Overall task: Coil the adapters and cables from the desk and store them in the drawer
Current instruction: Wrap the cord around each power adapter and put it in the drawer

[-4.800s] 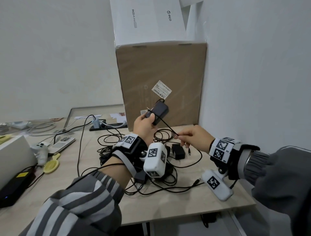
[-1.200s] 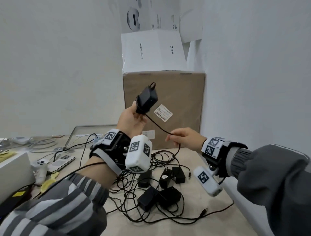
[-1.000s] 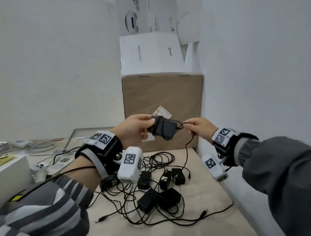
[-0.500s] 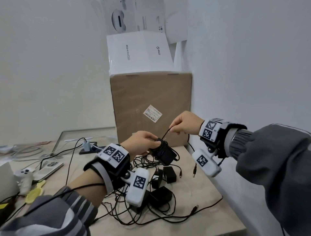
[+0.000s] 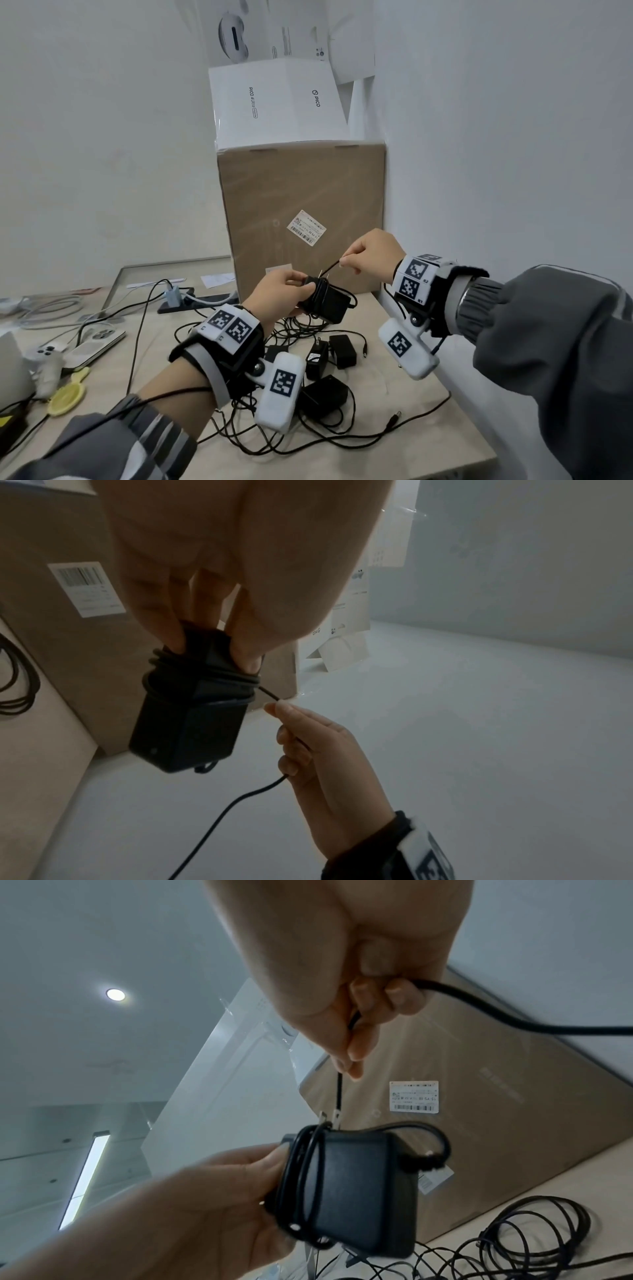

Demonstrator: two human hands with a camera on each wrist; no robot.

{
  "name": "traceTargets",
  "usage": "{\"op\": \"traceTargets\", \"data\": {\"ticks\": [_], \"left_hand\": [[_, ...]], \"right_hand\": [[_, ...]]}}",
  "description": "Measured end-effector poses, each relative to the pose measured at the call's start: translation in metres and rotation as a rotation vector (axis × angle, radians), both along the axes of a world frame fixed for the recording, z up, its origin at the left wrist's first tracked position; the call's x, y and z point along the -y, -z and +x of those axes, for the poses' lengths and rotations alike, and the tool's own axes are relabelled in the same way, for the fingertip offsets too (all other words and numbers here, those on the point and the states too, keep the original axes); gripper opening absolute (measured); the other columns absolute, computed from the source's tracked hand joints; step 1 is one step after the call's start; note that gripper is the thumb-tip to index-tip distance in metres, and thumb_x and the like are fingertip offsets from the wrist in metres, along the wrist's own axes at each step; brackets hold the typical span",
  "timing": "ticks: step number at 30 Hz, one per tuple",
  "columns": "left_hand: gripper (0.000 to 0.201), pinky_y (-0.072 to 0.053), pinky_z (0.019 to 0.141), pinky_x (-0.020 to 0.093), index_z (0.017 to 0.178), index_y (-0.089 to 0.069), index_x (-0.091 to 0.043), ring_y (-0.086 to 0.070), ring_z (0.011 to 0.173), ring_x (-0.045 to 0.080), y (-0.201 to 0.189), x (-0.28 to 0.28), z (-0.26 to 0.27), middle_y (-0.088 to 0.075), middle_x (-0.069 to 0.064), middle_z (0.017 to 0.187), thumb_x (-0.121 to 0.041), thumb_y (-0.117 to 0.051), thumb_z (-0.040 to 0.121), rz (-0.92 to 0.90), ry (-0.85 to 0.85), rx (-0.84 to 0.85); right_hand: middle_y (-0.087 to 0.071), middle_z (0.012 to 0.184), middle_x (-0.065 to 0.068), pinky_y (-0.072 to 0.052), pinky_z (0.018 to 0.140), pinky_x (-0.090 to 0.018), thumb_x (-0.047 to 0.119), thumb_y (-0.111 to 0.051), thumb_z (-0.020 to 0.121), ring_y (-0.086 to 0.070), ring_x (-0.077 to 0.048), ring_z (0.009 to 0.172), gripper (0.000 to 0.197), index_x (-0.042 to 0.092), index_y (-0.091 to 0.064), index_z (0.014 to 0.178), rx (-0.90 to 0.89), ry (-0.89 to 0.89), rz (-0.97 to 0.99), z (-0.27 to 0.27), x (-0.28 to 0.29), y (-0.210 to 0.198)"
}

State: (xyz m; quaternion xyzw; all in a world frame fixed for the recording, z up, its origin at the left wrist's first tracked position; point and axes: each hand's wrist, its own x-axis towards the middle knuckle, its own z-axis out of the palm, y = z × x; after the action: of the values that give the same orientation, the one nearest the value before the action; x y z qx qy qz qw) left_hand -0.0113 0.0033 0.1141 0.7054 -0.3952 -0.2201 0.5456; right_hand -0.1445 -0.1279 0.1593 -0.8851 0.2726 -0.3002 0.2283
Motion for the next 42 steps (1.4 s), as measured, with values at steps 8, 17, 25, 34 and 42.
{"op": "traceTargets", "data": {"ticks": [8,17,25,34,42], "left_hand": [[0.013,-0.057,0.062,0.026,0.1,-0.065,0.001,-0.061,0.075,0.019,0.006,0.015,0.008,-0.064,0.016,0.094,-0.006,-0.055,0.094,-0.229,-0.238,-0.154],[0.016,-0.051,0.051,0.014,0.1,-0.057,-0.001,-0.057,0.076,0.016,-0.019,-0.004,0.02,-0.061,0.015,0.096,-0.014,-0.046,0.1,-0.627,-0.02,-0.776],[0.021,-0.037,0.053,0.017,0.105,-0.066,-0.005,-0.047,0.062,0.008,-0.009,-0.016,0.004,-0.057,0.004,0.081,-0.014,-0.05,0.096,-0.17,0.402,-0.347],[0.011,-0.051,0.055,0.019,0.096,-0.064,-0.013,-0.06,0.069,0.012,0.013,-0.001,-0.009,-0.063,0.003,0.083,-0.02,-0.066,0.089,0.23,0.101,0.176],[0.01,-0.059,0.059,0.03,0.095,-0.059,-0.009,-0.065,0.075,0.019,0.027,0.004,-0.001,-0.062,0.009,0.093,-0.012,-0.065,0.088,0.121,-0.082,0.083]], "right_hand": [[-0.062,0.061,0.007,-0.036,0.058,-0.011,0.019,-0.055,0.091,-0.052,-0.002,0.057,0.025,0.013,-0.073,0.075,-0.045,-0.175,-0.062,0.011,-0.036,0.017],[-0.059,0.064,0.007,-0.039,0.064,-0.017,0.018,-0.054,0.095,-0.052,-0.004,0.062,0.018,0.016,-0.072,0.091,-0.001,-0.234,0.109,0.002,-0.019,0.047],[-0.062,0.068,0.005,-0.046,0.067,-0.024,0.011,-0.059,0.09,-0.056,-0.003,0.059,0.016,0.001,-0.07,0.087,-0.116,-0.208,0.088,-0.014,0.01,0.035],[-0.07,0.07,0.016,-0.04,0.066,-0.008,0.012,-0.066,0.085,-0.057,0.008,0.067,0.014,0.011,-0.076,0.095,-0.211,-0.201,0.074,-0.025,0.004,0.013],[-0.07,0.094,0.004,-0.039,0.075,-0.02,0.021,-0.056,0.091,-0.06,-0.012,0.087,0.022,0.009,-0.075,0.093,-0.196,-0.087,-0.081,-0.01,-0.021,0.03]]}}
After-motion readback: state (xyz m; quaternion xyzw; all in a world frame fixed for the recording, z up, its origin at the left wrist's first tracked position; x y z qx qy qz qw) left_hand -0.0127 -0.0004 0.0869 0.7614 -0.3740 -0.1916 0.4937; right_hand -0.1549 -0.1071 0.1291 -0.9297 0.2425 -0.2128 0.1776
